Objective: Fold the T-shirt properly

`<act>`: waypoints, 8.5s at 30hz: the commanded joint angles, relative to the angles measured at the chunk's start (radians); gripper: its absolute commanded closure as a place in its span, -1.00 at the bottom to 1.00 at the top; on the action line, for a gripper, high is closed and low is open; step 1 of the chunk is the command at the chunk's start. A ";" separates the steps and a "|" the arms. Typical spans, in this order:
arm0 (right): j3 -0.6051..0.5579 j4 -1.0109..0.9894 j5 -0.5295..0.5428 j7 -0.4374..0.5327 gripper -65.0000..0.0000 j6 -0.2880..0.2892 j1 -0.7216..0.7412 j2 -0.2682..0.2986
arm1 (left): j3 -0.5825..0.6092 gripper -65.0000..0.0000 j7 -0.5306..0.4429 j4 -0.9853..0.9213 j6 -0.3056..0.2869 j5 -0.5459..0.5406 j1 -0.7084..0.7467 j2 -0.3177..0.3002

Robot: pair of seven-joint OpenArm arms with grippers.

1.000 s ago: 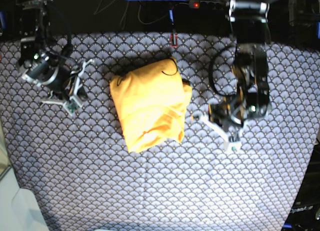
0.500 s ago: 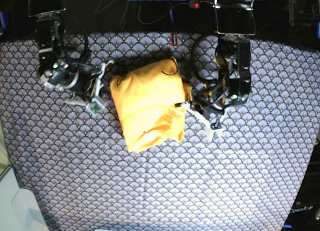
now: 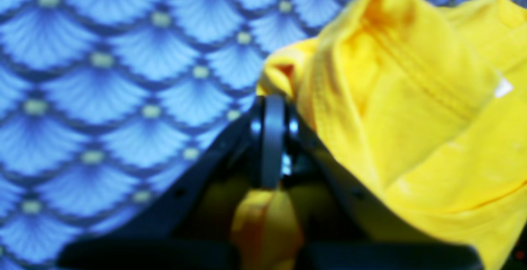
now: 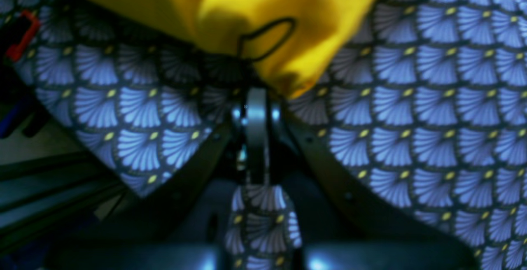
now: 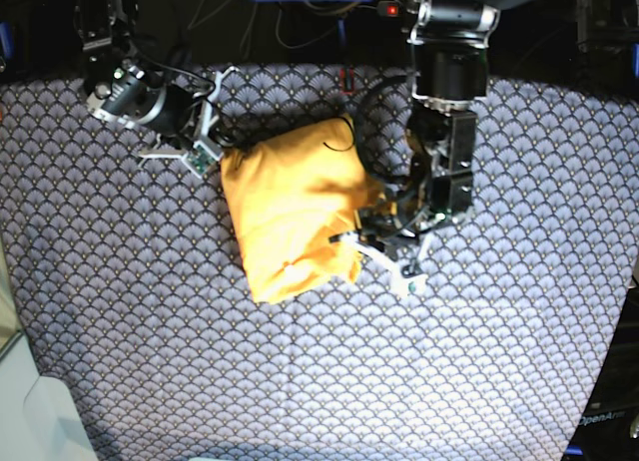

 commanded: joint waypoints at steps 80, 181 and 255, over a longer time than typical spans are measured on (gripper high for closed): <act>-0.042 -0.100 0.003 0.097 1.00 0.003 0.162 -0.082 | 0.092 1.00 -0.231 -0.166 -0.004 -0.016 -0.145 -0.011; -0.169 0.066 0.002 0.090 1.00 0.003 0.055 -0.069 | 0.086 1.00 -0.117 0.228 -0.002 -0.154 -0.075 -0.108; 1.276 -1.385 -0.782 1.118 1.00 0.003 -0.068 0.009 | -0.077 1.00 -0.946 -0.725 -0.197 0.431 0.631 -0.082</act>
